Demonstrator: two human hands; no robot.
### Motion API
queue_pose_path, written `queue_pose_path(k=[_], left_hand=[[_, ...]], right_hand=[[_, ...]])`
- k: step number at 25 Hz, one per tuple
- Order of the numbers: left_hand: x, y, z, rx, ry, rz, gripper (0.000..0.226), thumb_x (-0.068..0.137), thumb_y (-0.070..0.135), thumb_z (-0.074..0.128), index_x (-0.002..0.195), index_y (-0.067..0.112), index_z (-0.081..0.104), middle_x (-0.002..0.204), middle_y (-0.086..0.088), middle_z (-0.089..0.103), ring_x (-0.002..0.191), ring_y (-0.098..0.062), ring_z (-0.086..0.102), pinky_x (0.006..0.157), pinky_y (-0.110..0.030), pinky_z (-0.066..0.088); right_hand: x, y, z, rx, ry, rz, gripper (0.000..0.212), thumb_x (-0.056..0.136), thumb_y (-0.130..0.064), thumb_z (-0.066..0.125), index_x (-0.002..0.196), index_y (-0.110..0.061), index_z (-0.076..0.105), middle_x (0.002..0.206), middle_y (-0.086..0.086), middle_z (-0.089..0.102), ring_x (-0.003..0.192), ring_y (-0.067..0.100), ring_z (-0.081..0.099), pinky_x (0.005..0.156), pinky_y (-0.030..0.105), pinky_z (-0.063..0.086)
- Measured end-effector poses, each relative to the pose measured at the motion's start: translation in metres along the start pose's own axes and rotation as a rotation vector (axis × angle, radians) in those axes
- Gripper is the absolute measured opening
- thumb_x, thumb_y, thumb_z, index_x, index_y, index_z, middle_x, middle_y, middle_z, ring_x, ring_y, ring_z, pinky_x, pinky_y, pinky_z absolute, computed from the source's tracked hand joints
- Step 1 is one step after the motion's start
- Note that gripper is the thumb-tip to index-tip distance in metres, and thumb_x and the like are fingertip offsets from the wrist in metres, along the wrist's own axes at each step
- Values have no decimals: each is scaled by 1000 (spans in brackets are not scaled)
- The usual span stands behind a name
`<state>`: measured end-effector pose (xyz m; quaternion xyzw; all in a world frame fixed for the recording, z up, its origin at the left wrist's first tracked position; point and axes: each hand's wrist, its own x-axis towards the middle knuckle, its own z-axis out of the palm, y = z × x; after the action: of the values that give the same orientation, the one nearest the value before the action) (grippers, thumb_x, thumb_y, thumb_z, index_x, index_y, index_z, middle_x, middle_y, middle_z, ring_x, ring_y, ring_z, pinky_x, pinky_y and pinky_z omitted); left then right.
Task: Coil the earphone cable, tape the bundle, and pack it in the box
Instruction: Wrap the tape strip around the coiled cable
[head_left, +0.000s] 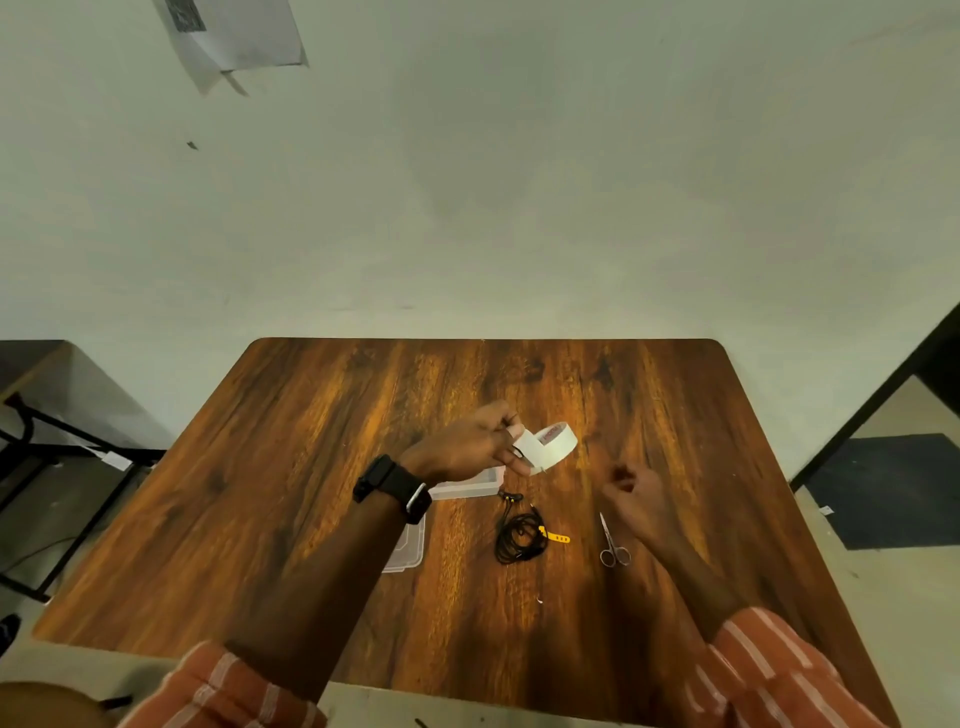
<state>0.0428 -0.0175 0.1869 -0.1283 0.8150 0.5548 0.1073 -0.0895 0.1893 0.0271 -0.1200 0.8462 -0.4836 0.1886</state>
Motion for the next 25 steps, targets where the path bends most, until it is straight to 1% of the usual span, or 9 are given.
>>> queue_pose_path(k=[2,5,7,10,12,16,18,21,25], left_hand=[[4,0,-7,25,-43,47,10,104,16,37,105,11,45,115,-15,64,97,-21,71,77,-25,58],[6,7,-15,53,-96,105,11,104,15,37,106,6,44,102,-12,68,92,-17,72,63,-14,51],[6,8,-21,118,-79,129,11,104,15,39,104,7,46,95,-3,68,85,-9,72,65,-14,50],[7,6,-25,374,-30,157,12,99,23,52,102,11,53,89,9,62,77,2,65,67,-16,46],[9,3,-21,517,49,204,16,91,30,65,94,16,57,84,10,58,71,-2,54,62,-17,41],[13,-2,-9,451,195,258,15,80,22,77,80,16,64,72,11,61,60,1,53,56,-14,44],[15,-6,-7,550,224,287,14,79,20,79,77,17,65,70,13,60,60,3,55,55,-12,44],[15,-11,-15,708,308,328,9,80,18,74,81,19,65,79,8,65,69,-5,57,60,-21,43],[7,-24,-22,443,381,268,15,80,17,76,94,15,71,80,8,66,67,-3,59,59,-17,47]], right_hand=[[-10,-48,-11,164,-82,-276,45,84,-39,69,127,-31,59,132,-8,60,116,7,56,89,30,48],[-20,-97,-20,46,-327,-445,40,76,-47,74,113,-36,64,113,-12,69,97,1,64,77,22,50],[-16,-106,-19,-6,-387,-449,21,78,-40,78,94,-30,70,93,-6,74,83,11,68,66,25,51],[-14,-107,-20,-10,-402,-403,11,79,-27,80,88,-21,76,89,-3,76,81,17,70,66,30,54],[-17,-112,-22,-72,-371,-381,8,78,-21,80,85,-20,76,87,-6,74,78,14,68,65,27,53],[-19,-118,-19,-226,-308,-377,13,74,-24,82,85,-19,78,84,-9,71,74,8,65,57,18,45],[-19,-115,-17,-325,-300,-363,18,72,-29,82,87,-20,79,85,-9,72,74,8,65,55,16,42],[-20,-100,-13,-660,-185,-406,31,68,-42,79,91,-21,77,88,-7,71,77,11,63,59,23,47],[5,-49,-10,-745,-210,-207,29,74,-41,73,83,-14,67,81,1,66,77,20,65,72,38,56]])
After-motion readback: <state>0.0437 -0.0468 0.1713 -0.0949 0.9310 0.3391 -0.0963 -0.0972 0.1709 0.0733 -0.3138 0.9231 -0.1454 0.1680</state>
